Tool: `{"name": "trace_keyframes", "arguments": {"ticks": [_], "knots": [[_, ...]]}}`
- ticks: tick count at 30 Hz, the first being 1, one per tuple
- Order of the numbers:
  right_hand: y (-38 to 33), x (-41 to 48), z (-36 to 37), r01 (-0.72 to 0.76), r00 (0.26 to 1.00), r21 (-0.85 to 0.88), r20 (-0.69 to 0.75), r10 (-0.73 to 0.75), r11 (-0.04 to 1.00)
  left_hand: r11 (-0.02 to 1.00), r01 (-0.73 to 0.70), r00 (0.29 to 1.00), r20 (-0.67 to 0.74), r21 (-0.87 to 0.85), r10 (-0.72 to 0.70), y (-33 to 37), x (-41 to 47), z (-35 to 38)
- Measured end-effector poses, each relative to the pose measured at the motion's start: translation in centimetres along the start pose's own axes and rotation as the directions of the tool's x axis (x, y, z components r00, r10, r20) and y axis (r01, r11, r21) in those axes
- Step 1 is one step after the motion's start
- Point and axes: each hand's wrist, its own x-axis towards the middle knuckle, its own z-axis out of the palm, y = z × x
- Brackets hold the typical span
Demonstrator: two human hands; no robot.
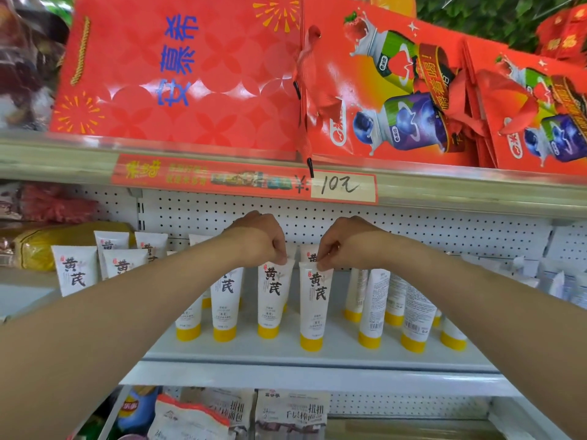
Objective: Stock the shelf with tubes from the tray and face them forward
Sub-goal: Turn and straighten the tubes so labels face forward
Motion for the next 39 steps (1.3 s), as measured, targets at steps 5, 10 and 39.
{"name": "trace_keyframes", "arguments": {"ticks": [5,10,39], "knots": [[-0.05,0.17,0.05,-0.025,1.000,0.025,0.002,0.025,0.999,0.997,0.047,0.998,-0.050,0.063,-0.044,-0.17,0.23,0.67],[-0.01,0.15,-0.20,-0.023,0.999,-0.025,0.022,0.024,0.999,0.996,0.036,0.997,-0.066,0.085,-0.030,-0.10,-0.05,0.67],[0.46,0.15,-0.30,-0.036,0.999,-0.017,0.035,0.036,0.999,0.996,0.016,0.999,-0.036,0.083,-0.013,0.47,-0.04,0.42]]}}
